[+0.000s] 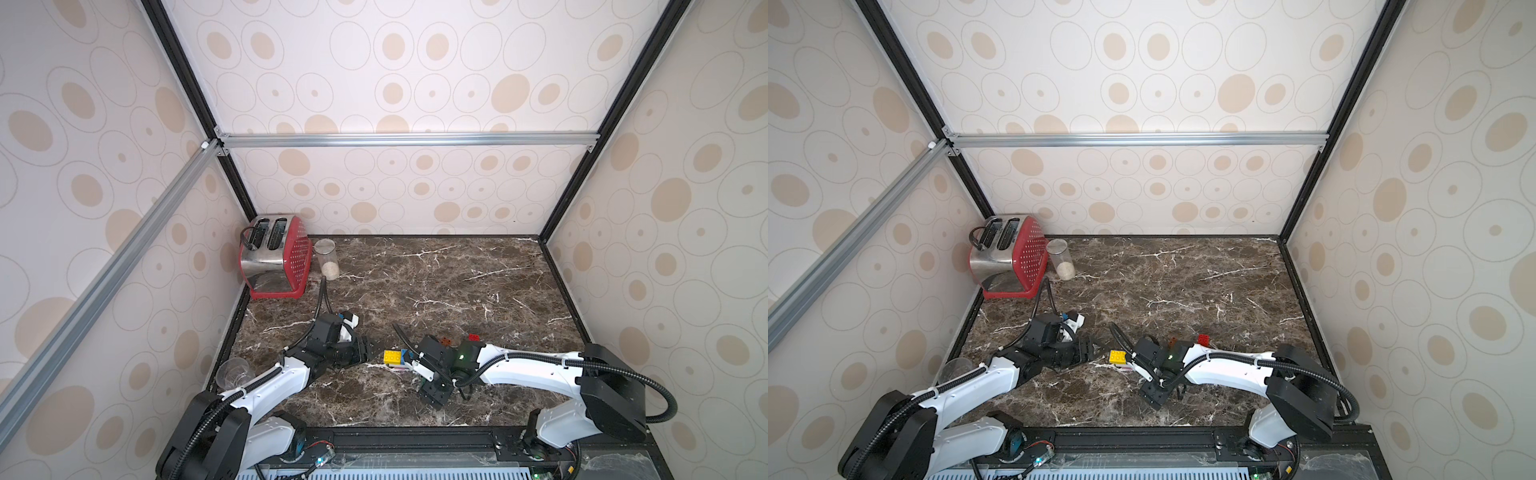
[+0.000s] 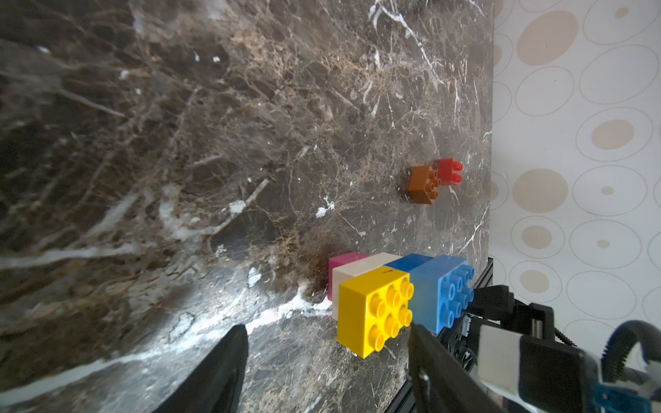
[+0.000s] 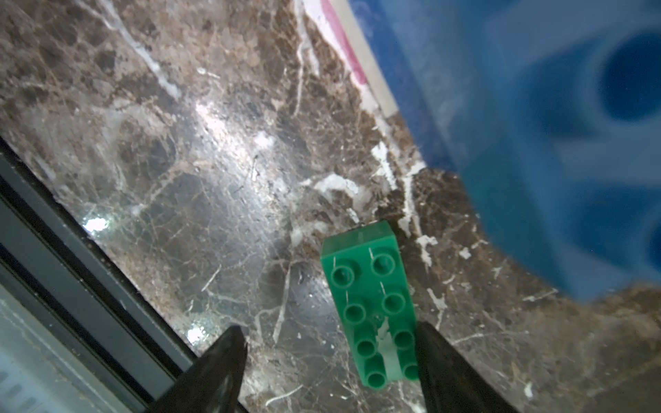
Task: Assemble a heart with lego
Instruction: Pick up the lego brick from the center of the board.
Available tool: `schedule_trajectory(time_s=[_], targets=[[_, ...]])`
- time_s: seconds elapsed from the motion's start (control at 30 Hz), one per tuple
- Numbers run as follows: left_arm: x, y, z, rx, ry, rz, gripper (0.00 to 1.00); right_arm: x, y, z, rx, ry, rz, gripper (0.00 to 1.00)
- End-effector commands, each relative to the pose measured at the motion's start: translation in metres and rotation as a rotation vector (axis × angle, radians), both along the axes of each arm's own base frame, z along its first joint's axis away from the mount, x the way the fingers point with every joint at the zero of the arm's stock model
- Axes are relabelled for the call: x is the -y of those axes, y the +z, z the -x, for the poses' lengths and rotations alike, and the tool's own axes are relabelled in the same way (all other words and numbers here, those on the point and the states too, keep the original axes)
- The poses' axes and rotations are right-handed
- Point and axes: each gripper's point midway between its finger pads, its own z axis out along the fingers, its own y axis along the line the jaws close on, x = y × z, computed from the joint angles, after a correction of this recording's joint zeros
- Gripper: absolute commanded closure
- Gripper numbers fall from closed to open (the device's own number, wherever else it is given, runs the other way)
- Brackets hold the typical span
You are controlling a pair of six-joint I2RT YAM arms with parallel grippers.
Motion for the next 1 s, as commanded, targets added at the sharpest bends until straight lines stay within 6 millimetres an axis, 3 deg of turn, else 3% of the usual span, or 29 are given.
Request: schedule_trajectory(time_s=[0.0, 0.2, 0.3, 0.77, 0.97], targets=[[0.001, 0.006, -0.004, 0.017, -0.013, -0.003, 0.29, -0.007, 0.001, 0.008, -0.014, 0.02, -0.007, 0.28], [0.0, 0.005, -0.003, 0.017, -0.008, -0.004, 0.29, -0.009, 0.006, 0.008, 0.016, 0.041, -0.017, 0.31], [0.0, 0.006, -0.004, 0.019, -0.009, -0.005, 0.29, -0.008, 0.004, 0.01, 0.005, 0.037, -0.013, 0.42], [0.002, 0.004, -0.004, 0.008, -0.018, 0.002, 0.29, 0.0, -0.007, 0.018, 0.013, 0.07, 0.143, 0.49], [0.001, 0.004, -0.003, 0.009, -0.014, -0.002, 0.29, 0.002, 0.001, 0.013, 0.072, 0.089, 0.18, 0.5]])
